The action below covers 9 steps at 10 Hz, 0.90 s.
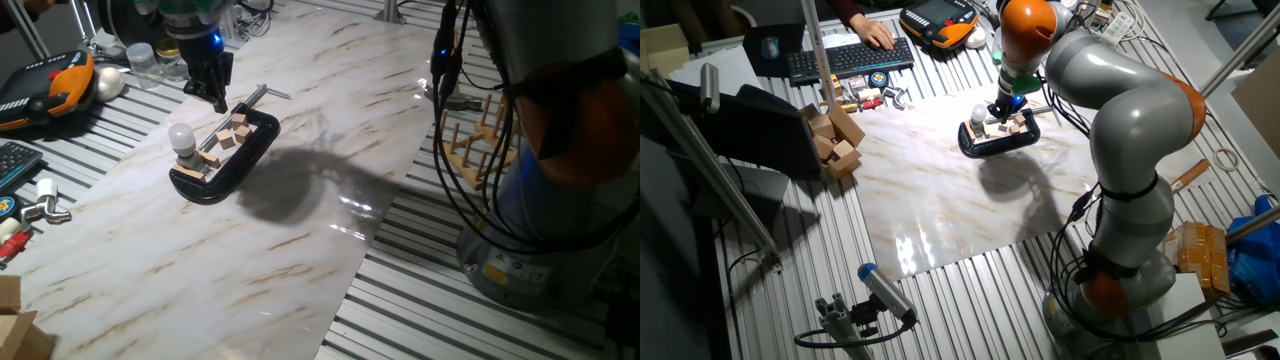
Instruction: Install the light bulb by rotating it
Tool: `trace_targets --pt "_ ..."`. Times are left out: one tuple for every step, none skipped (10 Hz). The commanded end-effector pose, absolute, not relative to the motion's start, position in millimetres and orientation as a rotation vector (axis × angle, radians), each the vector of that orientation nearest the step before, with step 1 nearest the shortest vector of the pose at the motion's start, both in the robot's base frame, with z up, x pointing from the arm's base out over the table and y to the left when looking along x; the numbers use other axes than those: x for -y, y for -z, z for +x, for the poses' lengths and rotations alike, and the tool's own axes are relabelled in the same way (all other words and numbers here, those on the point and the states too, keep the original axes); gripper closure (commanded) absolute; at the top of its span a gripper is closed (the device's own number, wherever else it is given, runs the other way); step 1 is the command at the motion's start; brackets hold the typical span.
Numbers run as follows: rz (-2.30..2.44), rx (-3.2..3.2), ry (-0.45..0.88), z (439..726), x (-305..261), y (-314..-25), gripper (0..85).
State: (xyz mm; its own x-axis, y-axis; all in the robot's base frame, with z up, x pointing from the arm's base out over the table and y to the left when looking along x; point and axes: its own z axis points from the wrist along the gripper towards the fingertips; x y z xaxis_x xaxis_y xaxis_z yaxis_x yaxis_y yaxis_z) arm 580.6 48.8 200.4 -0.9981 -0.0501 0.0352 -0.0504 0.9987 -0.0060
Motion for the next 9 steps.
trace_targets --pt "0.075 3.106 -0.011 580.4 -48.7 -200.5 85.0" --pt "0.065 3.104 -0.011 580.1 -48.6 -200.7 85.0" --pt "0.048 3.102 0.001 580.1 -48.6 -200.7 85.0" --pt "0.028 3.094 0.024 580.3 -48.3 -201.1 85.0" --pt "0.019 3.09 0.041 580.6 -47.9 -201.3 85.0" --pt "0.021 3.086 0.05 580.7 -47.8 -201.4 85.0" --pt "0.047 3.09 0.044 580.6 -47.8 -201.4 85.0" --pt "0.07 3.092 0.016 580.7 -47.7 -201.4 85.0" --pt "0.075 3.095 0.018 580.7 -47.7 -201.3 85.0"
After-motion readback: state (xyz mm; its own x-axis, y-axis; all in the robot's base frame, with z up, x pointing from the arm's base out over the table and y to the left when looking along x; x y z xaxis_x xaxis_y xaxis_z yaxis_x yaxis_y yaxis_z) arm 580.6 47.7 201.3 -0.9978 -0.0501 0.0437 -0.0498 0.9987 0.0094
